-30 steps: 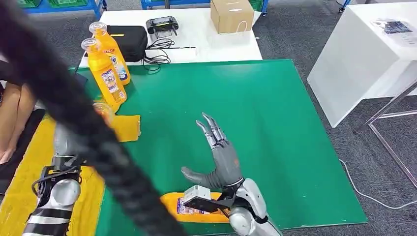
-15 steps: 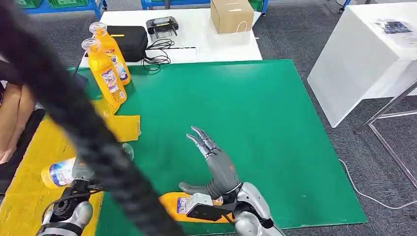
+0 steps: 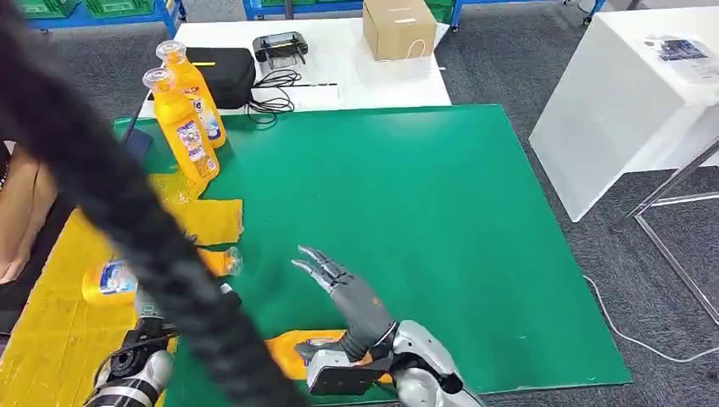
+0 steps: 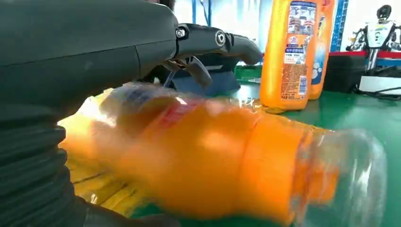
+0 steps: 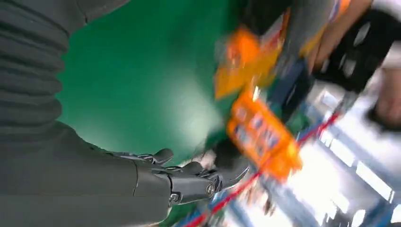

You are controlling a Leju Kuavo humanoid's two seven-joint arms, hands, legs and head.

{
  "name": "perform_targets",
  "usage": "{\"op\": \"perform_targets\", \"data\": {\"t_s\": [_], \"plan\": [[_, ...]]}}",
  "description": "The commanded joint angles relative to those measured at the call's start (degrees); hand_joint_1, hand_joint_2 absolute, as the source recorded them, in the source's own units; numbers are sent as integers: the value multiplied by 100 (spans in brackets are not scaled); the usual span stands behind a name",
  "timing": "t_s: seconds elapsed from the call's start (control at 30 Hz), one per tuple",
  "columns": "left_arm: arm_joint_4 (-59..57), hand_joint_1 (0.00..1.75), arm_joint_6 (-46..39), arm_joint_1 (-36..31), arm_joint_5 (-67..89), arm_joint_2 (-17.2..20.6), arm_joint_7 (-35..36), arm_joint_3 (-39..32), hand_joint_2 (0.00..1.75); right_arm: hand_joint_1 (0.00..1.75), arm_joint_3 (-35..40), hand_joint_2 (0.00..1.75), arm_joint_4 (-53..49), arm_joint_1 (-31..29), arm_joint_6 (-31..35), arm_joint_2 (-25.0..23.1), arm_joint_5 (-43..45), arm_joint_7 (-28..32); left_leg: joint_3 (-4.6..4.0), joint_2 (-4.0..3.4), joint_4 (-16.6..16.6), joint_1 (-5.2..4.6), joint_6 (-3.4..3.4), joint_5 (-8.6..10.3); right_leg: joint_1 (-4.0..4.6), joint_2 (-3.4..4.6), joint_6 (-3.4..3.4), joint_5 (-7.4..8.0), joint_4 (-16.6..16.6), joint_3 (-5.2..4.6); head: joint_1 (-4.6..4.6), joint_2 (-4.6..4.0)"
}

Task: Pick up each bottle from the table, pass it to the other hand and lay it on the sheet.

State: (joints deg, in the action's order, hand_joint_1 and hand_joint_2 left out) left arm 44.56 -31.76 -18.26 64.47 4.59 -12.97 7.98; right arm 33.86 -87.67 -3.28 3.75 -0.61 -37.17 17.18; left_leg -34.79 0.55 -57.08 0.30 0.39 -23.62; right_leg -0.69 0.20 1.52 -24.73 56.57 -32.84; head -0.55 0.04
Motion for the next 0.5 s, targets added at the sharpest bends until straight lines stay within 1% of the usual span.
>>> {"op": "perform_targets", "data": {"t_s": [0.03,0.07,0.13,0.37,0.43,0.5], "plan": [[-240,0,203,-111,-1260,-402,-1103,-436,175,0,1355,175,1154,-686,-1141,1120,620,591,19,-9,7,8,4,-4,10,2,0,5,-24,27,0,0],[9,0,266,-66,-1747,-482,-1494,-507,175,0,1483,175,1234,-759,-1252,1207,720,676,11,1,3,3,4,-2,5,-5,1,1,-14,19,0,0],[279,0,422,-16,-1924,-478,-1481,-417,175,0,1556,175,1315,-792,-1258,1255,807,708,5,6,-2,1,5,-1,1,-8,3,0,-11,15,0,0],[309,0,443,14,-1938,-454,-1454,-401,175,0,1577,175,1264,-807,-1256,1232,818,694,3,-3,-6,-2,5,-7,0,0,-1,-2,-10,15,0,0],[309,0,443,14,-1938,-454,-1454,-401,175,0,1577,175,1264,-807,-1256,1232,818,694,-6,0,-4,-6,5,-1,-6,-3,1,1,-6,0,0,0],[309,0,443,14,-1938,-454,-1454,-401,175,0,1577,175,1264,-807,-1256,1232,818,694,5,-3,-8,5,3,-8,6,-5,-4,-2,-12,15,0,0]]}}
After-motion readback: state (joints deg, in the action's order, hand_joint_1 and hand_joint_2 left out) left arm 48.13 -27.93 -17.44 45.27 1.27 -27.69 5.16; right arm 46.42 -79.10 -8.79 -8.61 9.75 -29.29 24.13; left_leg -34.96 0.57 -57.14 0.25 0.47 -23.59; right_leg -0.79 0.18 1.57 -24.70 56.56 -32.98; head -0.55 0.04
